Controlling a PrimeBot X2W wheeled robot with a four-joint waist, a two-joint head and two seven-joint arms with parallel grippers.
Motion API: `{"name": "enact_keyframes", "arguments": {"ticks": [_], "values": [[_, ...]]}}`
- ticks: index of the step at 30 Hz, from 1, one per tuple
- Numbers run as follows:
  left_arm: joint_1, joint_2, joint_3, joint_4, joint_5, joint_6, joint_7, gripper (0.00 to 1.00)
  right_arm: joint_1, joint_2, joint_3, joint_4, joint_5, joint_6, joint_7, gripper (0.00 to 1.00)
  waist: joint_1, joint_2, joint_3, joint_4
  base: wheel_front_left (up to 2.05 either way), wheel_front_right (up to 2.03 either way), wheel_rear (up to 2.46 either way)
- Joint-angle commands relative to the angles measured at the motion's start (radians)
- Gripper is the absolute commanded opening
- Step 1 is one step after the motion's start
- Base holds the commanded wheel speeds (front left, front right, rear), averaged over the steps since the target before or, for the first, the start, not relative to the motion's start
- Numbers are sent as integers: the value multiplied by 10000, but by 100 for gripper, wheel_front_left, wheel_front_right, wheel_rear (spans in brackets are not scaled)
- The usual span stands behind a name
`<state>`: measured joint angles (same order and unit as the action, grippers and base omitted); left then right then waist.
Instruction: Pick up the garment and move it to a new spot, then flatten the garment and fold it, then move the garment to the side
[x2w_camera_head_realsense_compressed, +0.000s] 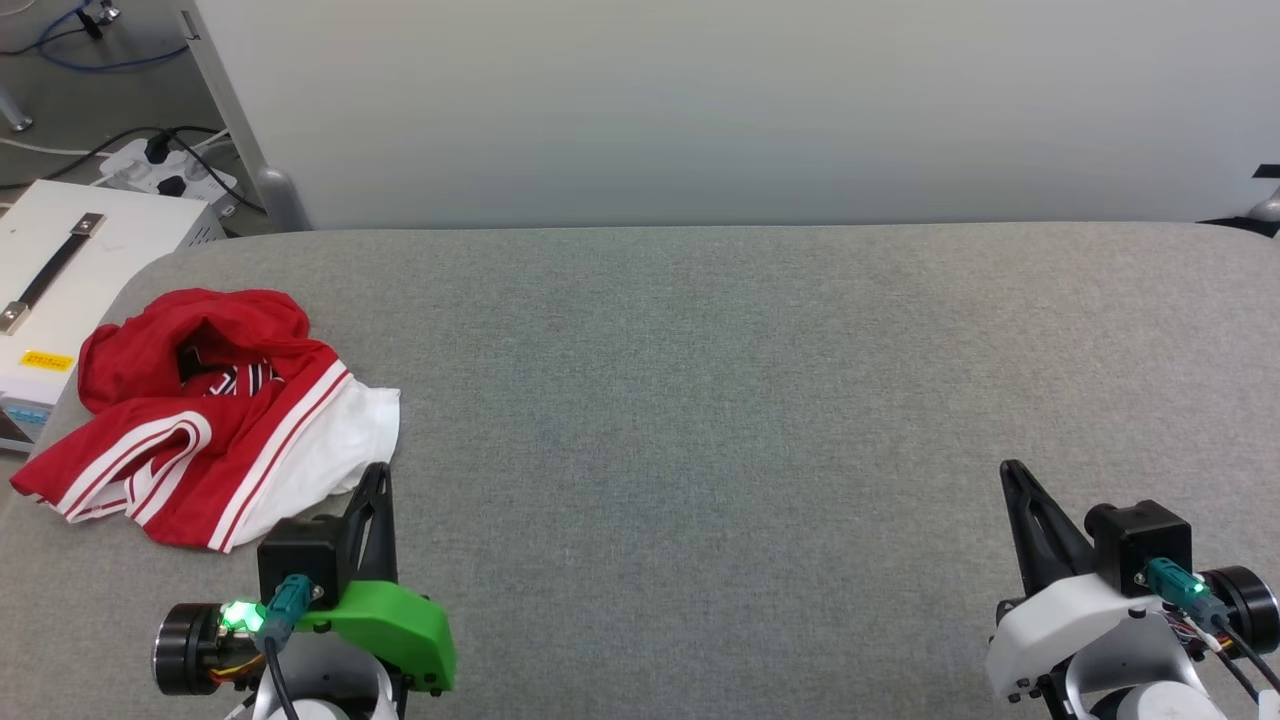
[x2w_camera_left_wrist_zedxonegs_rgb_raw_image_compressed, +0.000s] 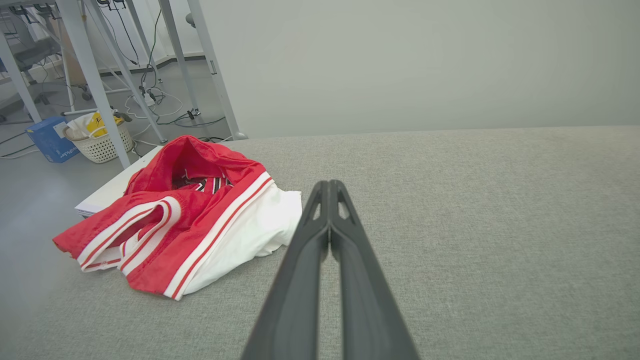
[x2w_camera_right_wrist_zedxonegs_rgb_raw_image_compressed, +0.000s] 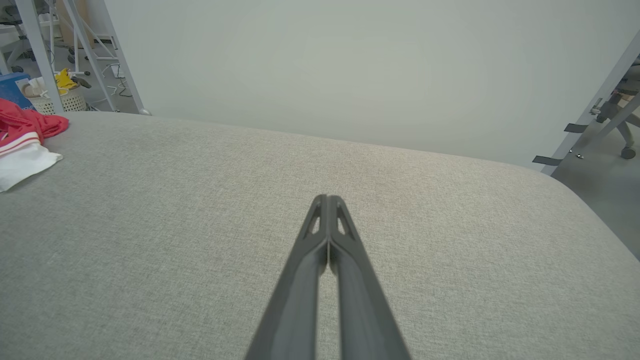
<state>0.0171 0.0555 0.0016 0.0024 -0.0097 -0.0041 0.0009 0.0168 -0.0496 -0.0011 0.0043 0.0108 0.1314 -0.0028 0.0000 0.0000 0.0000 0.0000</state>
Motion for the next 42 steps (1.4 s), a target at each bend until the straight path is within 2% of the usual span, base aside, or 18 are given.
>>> {"name": "enact_keyframes", "arguments": {"ticks": [1, 42], "values": [[-171, -53, -16, -24, 97, 41, -9, 0, -168, -6, 11, -43, -108, -7, 28, 0, 0, 0, 0, 0, 0, 0, 0], [-171, -53, -16, -24, 97, 41, -9, 0, -168, -6, 11, -43, -108, -7, 28, 0, 0, 0, 0, 0, 0, 0, 0]]}}
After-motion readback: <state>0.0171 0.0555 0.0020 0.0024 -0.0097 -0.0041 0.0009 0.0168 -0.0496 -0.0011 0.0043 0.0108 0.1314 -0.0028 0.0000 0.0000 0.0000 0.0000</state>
